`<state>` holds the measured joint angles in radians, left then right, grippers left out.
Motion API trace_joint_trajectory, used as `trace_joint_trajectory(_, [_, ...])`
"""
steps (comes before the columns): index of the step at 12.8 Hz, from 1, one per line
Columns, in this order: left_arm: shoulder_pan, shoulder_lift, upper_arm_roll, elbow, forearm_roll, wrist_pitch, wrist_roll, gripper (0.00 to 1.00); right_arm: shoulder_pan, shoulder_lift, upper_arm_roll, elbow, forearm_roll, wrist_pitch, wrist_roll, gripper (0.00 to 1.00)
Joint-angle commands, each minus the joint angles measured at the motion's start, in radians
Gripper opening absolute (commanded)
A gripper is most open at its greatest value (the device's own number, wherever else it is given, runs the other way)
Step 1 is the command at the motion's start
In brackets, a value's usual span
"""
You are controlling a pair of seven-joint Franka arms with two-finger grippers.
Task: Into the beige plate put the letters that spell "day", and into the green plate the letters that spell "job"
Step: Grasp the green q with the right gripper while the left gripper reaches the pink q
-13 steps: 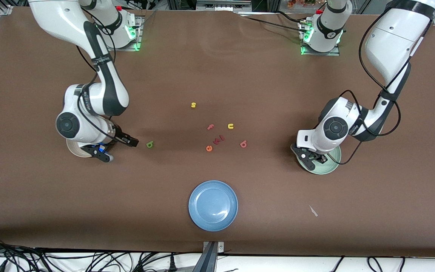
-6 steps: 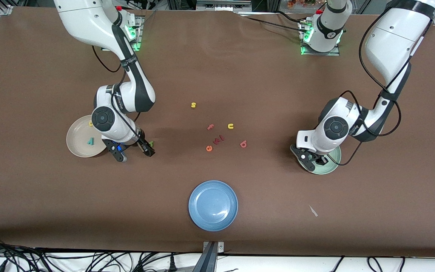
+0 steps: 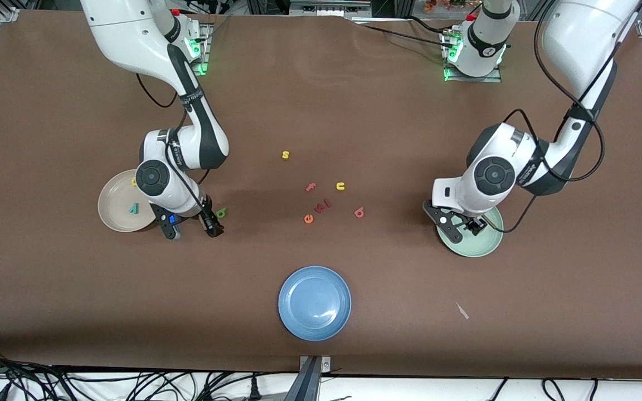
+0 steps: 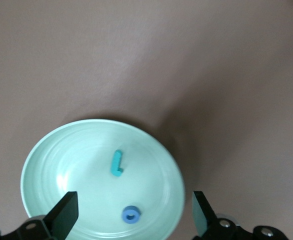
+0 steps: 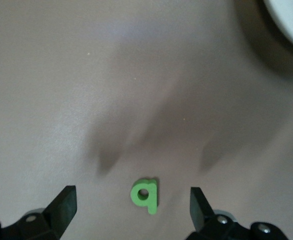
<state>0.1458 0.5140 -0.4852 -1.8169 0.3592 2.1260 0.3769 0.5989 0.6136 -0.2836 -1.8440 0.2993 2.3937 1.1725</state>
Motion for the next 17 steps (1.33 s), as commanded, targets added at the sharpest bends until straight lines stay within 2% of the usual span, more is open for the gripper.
trace_joint_trajectory(1, [0.0, -0.016, 0.001, 0.007, -0.084, -0.011, -0.018, 1.0, 0.016, 0.023, -0.002, 0.005, 0.02, 0.031, 0.041, 1.0])
trace_joint_trajectory(6, [-0.089, 0.009, -0.004, 0.034, -0.097, -0.011, -0.371, 1.0, 0.024, 0.035, -0.002, 0.005, 0.049, 0.036, 0.041, 0.98])
trace_joint_trajectory(10, [-0.215, 0.09, -0.001, 0.158, -0.098, -0.011, -0.711, 1.0, 0.03, 0.043, 0.0, 0.002, 0.049, 0.036, 0.041, 0.95])
trace_joint_trajectory(12, [-0.25, 0.147, -0.001, 0.23, -0.098, -0.009, -0.844, 1.0, 0.033, 0.046, 0.0, -0.003, 0.049, 0.036, 0.041, 0.88])
trace_joint_trajectory(14, [-0.29, 0.202, 0.01, 0.254, -0.086, 0.002, -0.996, 1.0, 0.033, 0.045, 0.0, -0.006, 0.049, 0.036, 0.039, 0.78])
trace_joint_trajectory(17, [-0.333, 0.257, 0.027, 0.309, -0.086, 0.023, -1.064, 1.0, 0.035, 0.043, 0.0, -0.012, 0.049, 0.039, 0.027, 0.5])
